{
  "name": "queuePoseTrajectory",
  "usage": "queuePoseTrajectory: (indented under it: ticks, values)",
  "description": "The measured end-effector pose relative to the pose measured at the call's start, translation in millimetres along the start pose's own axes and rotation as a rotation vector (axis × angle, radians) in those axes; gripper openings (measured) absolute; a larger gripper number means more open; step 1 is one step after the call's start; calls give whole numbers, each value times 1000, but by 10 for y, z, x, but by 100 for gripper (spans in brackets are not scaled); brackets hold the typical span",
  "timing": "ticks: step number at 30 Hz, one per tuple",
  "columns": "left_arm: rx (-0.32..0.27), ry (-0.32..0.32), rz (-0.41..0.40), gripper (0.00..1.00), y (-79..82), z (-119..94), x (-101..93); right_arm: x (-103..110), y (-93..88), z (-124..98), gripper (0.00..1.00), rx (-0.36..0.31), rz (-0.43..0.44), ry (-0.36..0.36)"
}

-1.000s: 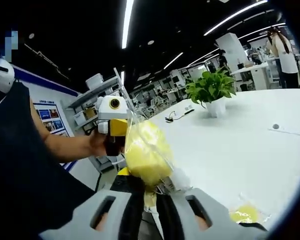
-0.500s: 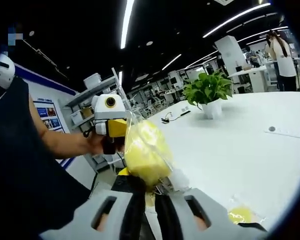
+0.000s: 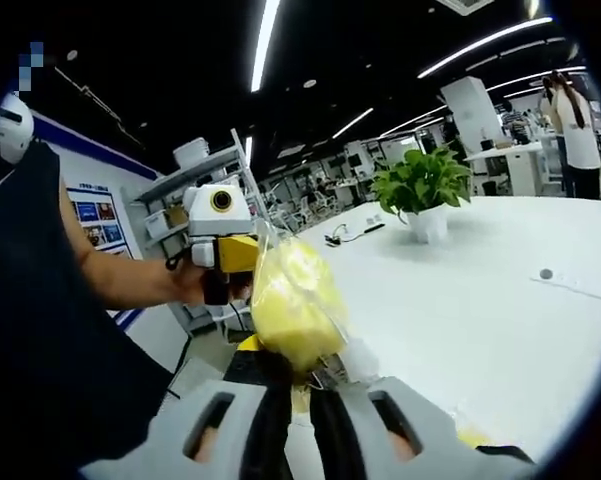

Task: Compare the silicone blocks by pressing each to a similar depth, holding the contact briefly, and releasing to observe deformation and rebound differences across the visible hardness samples.

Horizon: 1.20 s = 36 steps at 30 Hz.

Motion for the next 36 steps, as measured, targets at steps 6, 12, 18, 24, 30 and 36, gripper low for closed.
queuePoseTrajectory:
  ticks: [6,12,18,24,30,36]
  values:
    - [20,22,-27,0,23,-21,3,23,5,20,3,-8,-11,6]
    - [24,33,-18,0,85,-33,-21,35,59,23,6,-47,-49,-2]
    - [-2,44,-34,0,114,-57,-25,32,101,44,8,-67,-132,-26]
    - [3,38,-22,0,138,-50,-70,62,111,22,10,-82,-145,-30]
    - [-16,34,-23,0,202,-40,-101,54,156,16,20,-82,-140,-44]
    - [-49,48,-36,0,290,-99,-76,15,187,13,52,-88,-178,-104]
Point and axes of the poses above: the point that each gripper's makers call its tool centre point, and the gripper's own axes: z roughly forward along the fingers, x roughly to its left, y roughly out of its top, the point moved 2 cm from there along -z, roughly backward along the fingers, and after that the axes turned 4 degrees about -y, right-handed, at the moved point
